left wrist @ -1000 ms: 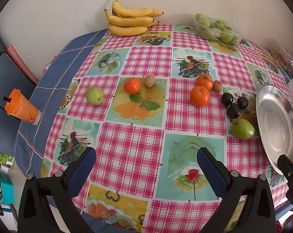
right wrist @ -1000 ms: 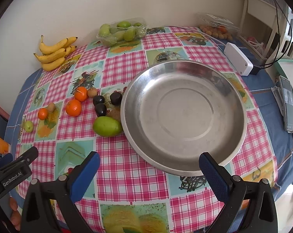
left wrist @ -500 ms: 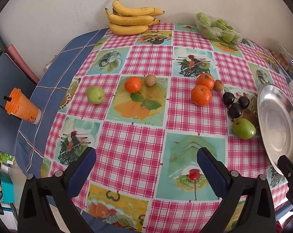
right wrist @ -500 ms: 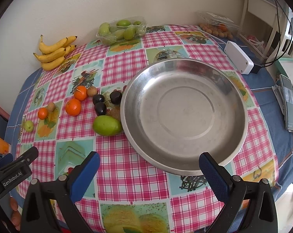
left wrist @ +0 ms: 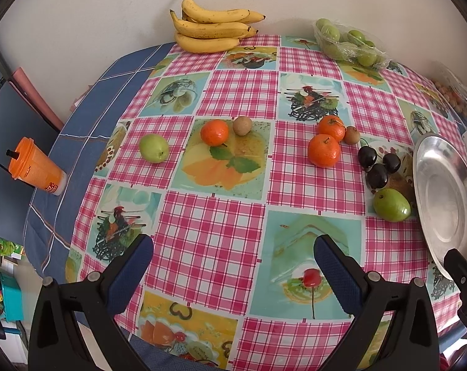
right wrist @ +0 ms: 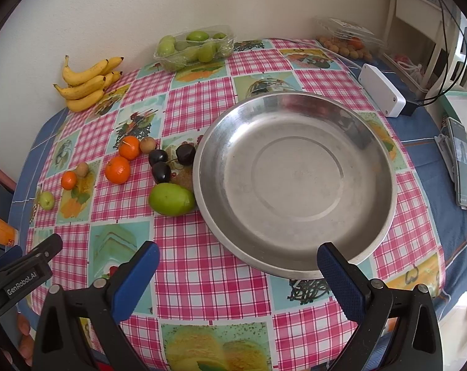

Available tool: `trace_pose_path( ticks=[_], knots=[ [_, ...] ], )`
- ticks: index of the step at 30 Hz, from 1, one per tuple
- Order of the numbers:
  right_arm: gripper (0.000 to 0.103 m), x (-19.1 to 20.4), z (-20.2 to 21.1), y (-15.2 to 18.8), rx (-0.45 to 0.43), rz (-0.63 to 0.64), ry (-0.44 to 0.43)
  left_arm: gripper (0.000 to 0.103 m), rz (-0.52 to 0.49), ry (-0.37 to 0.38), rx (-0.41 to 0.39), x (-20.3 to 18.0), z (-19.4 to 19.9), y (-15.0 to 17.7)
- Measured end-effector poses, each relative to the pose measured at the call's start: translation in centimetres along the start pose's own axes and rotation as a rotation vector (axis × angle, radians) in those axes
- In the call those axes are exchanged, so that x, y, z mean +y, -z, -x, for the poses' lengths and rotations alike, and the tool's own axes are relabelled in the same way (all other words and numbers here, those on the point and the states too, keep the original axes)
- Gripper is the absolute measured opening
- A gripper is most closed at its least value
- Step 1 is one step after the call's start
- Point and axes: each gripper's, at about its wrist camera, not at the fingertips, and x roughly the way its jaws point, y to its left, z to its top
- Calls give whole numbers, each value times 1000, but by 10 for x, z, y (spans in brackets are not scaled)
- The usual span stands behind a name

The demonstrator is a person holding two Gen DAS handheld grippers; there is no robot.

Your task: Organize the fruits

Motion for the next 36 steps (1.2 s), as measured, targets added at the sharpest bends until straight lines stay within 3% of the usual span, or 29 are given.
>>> trace_pose_path(
  ticks=[28, 36],
  knots=[
    [103, -1, -1, 0, 5, -2, -7, 103, 3, 2, -2, 1, -1, 1],
    [103, 15, -4, -7, 4, 52, -62, 103, 71, 83, -6, 14, -3, -10]
  ],
)
